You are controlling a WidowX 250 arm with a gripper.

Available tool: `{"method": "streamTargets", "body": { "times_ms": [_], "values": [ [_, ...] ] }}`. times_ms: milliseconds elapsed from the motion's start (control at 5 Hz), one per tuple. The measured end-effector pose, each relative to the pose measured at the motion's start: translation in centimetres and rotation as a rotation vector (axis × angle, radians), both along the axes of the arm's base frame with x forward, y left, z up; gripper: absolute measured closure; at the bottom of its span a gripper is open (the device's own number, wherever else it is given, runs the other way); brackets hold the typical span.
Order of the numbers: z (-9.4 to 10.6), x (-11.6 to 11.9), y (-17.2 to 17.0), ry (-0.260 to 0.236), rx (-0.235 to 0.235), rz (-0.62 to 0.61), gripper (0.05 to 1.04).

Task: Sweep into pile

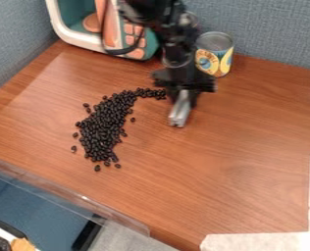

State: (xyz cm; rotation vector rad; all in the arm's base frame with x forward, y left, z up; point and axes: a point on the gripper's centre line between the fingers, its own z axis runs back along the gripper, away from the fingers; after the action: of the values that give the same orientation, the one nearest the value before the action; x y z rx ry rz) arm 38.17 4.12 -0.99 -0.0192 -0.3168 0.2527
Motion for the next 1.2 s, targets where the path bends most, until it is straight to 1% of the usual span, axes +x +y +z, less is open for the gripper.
{"method": "streamTargets", "body": {
  "times_ms": [600,800,1000,1200],
  "values": [
    [0.2,-2.6,3.0,-0.021,0.009,0.161,0.703],
    [0.1,-3.8,3.6,-0.013,0.024,0.199,0.703],
    [0.3,-4.5,4.2,-0.010,0.034,0.215,0.703],
    [0.6,-5.1,4.9,-0.018,0.045,0.228,0.703]
  ]
}}
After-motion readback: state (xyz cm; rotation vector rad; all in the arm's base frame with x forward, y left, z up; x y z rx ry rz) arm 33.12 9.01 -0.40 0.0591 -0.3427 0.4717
